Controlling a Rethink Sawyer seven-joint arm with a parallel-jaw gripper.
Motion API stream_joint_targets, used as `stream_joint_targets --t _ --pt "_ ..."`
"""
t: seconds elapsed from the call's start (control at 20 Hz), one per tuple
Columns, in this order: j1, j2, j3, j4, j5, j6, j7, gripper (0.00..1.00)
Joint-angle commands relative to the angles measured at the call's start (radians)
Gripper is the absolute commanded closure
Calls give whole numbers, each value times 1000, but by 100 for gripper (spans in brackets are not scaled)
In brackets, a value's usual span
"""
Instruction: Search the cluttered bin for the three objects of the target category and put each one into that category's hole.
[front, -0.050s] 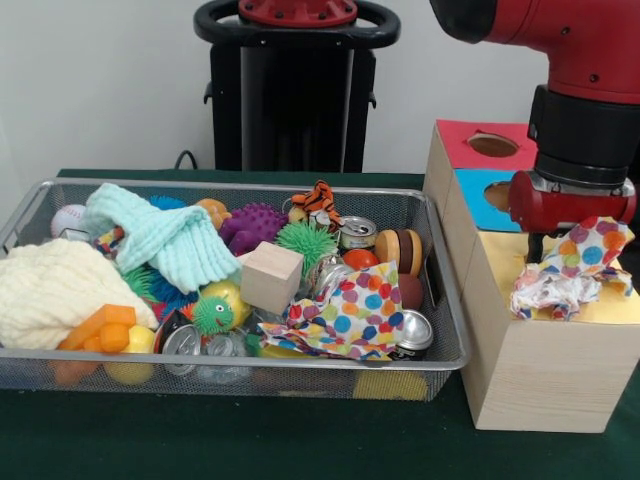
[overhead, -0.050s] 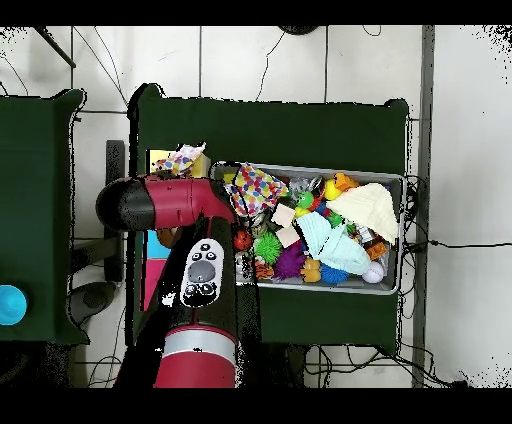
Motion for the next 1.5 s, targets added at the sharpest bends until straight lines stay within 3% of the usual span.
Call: stream_joint_targets --t 0.05,1.5 --pt "1 -31 83 -56 52 184 140 0" --pt "-38 -125 133 -88 83 287 117 0"
